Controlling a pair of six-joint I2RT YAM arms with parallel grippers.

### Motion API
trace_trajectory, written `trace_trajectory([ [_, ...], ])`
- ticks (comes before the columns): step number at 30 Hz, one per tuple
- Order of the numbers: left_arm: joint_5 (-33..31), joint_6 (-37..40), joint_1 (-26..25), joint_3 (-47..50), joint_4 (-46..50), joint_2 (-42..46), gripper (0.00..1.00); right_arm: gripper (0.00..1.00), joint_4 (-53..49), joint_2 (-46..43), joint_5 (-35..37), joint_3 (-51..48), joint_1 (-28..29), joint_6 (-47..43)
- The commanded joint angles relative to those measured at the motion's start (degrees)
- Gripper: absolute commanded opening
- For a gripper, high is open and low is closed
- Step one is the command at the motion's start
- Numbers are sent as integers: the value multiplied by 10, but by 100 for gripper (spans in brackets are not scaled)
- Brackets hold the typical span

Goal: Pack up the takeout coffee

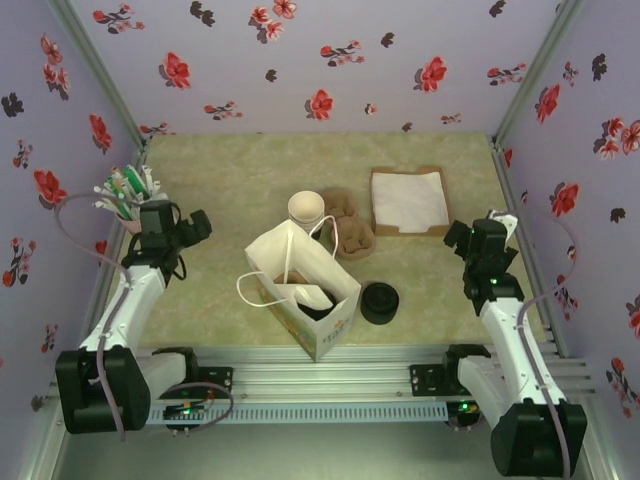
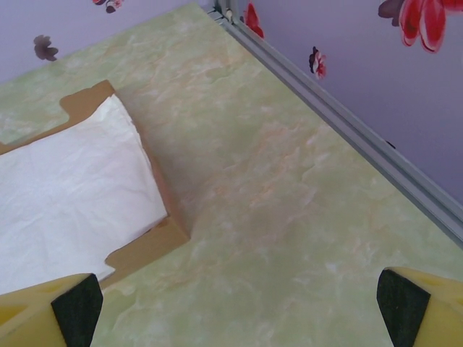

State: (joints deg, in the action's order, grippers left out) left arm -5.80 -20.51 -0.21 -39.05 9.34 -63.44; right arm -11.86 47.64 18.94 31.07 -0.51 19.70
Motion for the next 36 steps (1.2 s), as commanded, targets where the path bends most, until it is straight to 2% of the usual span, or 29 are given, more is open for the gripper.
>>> trace_trajectory([
  [1,47,61,2,35,-144,-8,99,99,111,-4,48,-41,-4,0],
  [9,99,161,-7,115,-324,-55,99,99,266,62,79,-116,-4,3],
  [13,106,178,-7,102,-355,-119,99,99,349,127,96,-133,-4,-8],
  [17,121,199,-7,74,-343,-180,99,99,428,212,99,-130,-4,-22],
  [20,112,225,-6,84,-374,-188,99,99,460,252,87,-115,-4,-33],
  [24,87,239,-4,121,-467,-187,99,99,481,307,73,-81,5,-63],
  [26,85,232,2,131,-491,-198,99,99,529,337,73,-85,19,-88],
  [29,84,224,8,164,-583,-232,99,99,564,379,79,-73,58,-140],
  [33,85,220,12,177,-620,-247,99,99,554,377,74,-72,57,-136],
  [36,86,221,13,172,-605,-245,99,99,556,377,73,-73,57,-137],
])
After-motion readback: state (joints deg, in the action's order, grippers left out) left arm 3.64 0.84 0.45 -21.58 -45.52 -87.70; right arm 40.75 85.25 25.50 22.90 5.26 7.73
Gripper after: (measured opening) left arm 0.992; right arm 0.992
